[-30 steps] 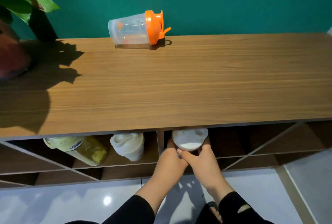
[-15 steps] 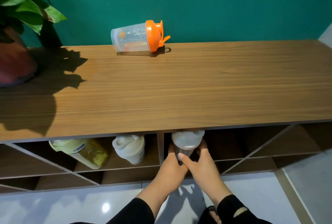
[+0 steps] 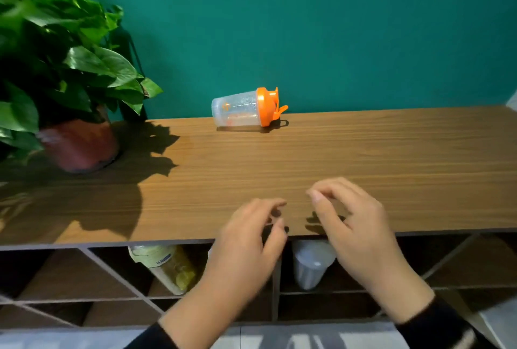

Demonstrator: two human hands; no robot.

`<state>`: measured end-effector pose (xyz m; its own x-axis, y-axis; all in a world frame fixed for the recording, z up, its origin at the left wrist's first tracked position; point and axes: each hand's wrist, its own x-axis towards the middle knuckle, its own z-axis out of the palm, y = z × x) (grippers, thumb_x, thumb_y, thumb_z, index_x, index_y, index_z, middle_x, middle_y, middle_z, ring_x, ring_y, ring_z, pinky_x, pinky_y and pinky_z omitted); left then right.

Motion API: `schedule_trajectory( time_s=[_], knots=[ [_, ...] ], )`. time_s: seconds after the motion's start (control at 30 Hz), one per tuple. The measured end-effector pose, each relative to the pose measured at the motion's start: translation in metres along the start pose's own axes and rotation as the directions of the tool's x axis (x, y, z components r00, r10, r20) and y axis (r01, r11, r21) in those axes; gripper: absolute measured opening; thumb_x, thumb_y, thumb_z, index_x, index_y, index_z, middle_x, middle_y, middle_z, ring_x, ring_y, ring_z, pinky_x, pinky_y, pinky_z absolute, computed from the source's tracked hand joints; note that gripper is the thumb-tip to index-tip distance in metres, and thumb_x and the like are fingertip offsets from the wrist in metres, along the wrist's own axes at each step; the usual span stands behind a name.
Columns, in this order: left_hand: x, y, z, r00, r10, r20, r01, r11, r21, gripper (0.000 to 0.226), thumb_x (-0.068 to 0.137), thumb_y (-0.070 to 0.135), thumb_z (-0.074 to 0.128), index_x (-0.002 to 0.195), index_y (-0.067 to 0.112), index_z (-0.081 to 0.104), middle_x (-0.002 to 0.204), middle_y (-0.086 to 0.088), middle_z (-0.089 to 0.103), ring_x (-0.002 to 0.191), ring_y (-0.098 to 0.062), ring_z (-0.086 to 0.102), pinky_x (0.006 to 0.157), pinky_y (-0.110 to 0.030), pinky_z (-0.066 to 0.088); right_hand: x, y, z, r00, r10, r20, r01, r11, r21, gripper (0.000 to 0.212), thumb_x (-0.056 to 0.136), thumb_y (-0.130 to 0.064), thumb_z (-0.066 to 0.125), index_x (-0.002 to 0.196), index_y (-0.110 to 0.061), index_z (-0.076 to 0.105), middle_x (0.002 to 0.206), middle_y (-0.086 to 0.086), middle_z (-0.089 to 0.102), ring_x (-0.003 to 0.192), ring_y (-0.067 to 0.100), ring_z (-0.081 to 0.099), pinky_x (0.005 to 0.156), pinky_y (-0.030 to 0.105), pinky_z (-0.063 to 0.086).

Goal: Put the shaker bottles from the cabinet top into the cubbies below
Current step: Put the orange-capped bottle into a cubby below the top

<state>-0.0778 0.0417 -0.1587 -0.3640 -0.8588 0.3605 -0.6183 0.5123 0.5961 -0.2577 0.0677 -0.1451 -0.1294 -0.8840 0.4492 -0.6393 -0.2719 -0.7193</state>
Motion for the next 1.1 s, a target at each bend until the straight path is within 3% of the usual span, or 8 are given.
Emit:
schedule_trajectory(
  time_s=[0.1,0.2,0.47,0.63,0.8,0.97,1.03,1.1],
  knots=[
    [0.05,-0.019,-0.006,0.996,-0.005,-0.086,0.014,0.994,0.11,0.043,0.093,0.029,0.057,0.135,0.03,0.047,0.125,0.015,0.054,0.118,0.002,0.046,0.102,-0.024,0.043,0.057,0.032,0.027,0.976,0.146,0.16,-0.123,0.982,-0.147,0.037,0.101,-0.036,0.048,0.134,-0.024,0.058,0.136,-0.008,0.058,0.127,0.008,0.051,0.11,0.031,0.041],
    [0.093,-0.043,-0.006,0.992,-0.023,-0.127,0.052,0.972,0.228,0.052,0.091,0.03,0.059,0.14,0.028,0.042,0.138,0.008,0.05,0.128,-0.01,0.044,0.11,-0.038,0.04,0.08,0.055,0.051,0.933,0.22,0.285,-0.09,0.908,-0.409,0.055,0.101,-0.048,0.04,0.151,-0.024,0.04,0.159,-0.003,0.038,0.147,0.014,0.031,0.12,0.034,0.02],
    [0.211,-0.1,-0.012,0.994,0.06,-0.091,0.005,0.808,0.589,0.084,0.08,0.058,0.062,0.147,0.018,0.029,0.147,-0.008,0.044,0.135,-0.027,0.04,0.109,-0.051,0.036,0.091,0.058,0.064,0.937,0.185,0.295,0.005,0.839,-0.544,0.063,0.1,-0.056,0.027,0.154,-0.023,0.034,0.165,-0.002,0.024,0.153,0.015,0.016,0.125,0.045,0.01],
    [0.265,-0.111,-0.015,0.985,-0.001,0.17,-0.121,0.696,0.708,0.105,0.07,0.069,0.066,0.149,0.018,0.022,0.147,-0.014,0.044,0.13,-0.033,0.046,0.103,-0.052,0.045,0.092,0.061,0.066,0.947,0.175,0.27,-0.003,0.844,-0.536,0.062,0.1,-0.054,0.031,0.152,-0.022,0.037,0.165,0.0,0.026,0.153,0.018,0.017,0.125,0.047,0.011],
    [0.279,-0.107,-0.013,0.987,-0.083,0.136,-0.027,0.752,0.658,0.095,0.06,0.054,0.081,0.137,0.018,0.037,0.122,-0.017,0.051,0.105,-0.038,0.057,0.088,-0.052,0.053,0.093,0.063,0.067,0.951,0.171,0.257,-0.016,0.86,-0.511,0.061,0.1,-0.053,0.033,0.15,-0.019,0.04,0.164,0.001,0.028,0.153,0.018,0.018,0.125,0.046,0.008],
    [0.245,-0.095,-0.01,0.999,-0.012,0.053,-0.023,0.786,0.618,0.08,0.06,0.055,0.072,0.124,0.017,0.041,0.11,-0.013,0.063,0.093,-0.034,0.061,0.078,-0.045,0.053,0.09,0.057,0.062,0.962,0.18,0.206,-0.073,0.895,-0.441,0.066,0.097,-0.06,0.037,0.149,-0.019,0.04,0.159,0.001,0.039,0.15,0.016,0.025,0.125,0.043,0.012],
    [0.224,-0.076,-0.014,1.0,-0.009,-0.005,0.011,0.894,0.449,0.082,0.063,0.052,0.073,0.128,0.018,0.039,0.119,-0.012,0.06,0.104,-0.032,0.058,0.085,-0.046,0.052,0.091,0.052,0.056,0.955,0.22,0.2,-0.144,0.931,-0.335,0.073,0.093,-0.065,0.043,0.152,-0.024,0.034,0.157,-0.001,0.043,0.148,0.018,0.03,0.124,0.044,0.016],
    [0.198,-0.046,-0.018,0.999,-0.012,-0.037,0.021,0.968,0.249,0.089,0.065,0.048,0.08,0.136,0.02,0.034,0.131,-0.007,0.054,0.117,-0.026,0.054,0.095,-0.044,0.049,0.087,0.047,0.046,0.942,0.275,0.195,-0.273,0.961,-0.036,0.081,0.085,-0.069,0.052,0.153,-0.034,0.027,0.156,-0.007,0.042,0.145,0.017,0.034,0.12,0.05,0.027]
  ],
)
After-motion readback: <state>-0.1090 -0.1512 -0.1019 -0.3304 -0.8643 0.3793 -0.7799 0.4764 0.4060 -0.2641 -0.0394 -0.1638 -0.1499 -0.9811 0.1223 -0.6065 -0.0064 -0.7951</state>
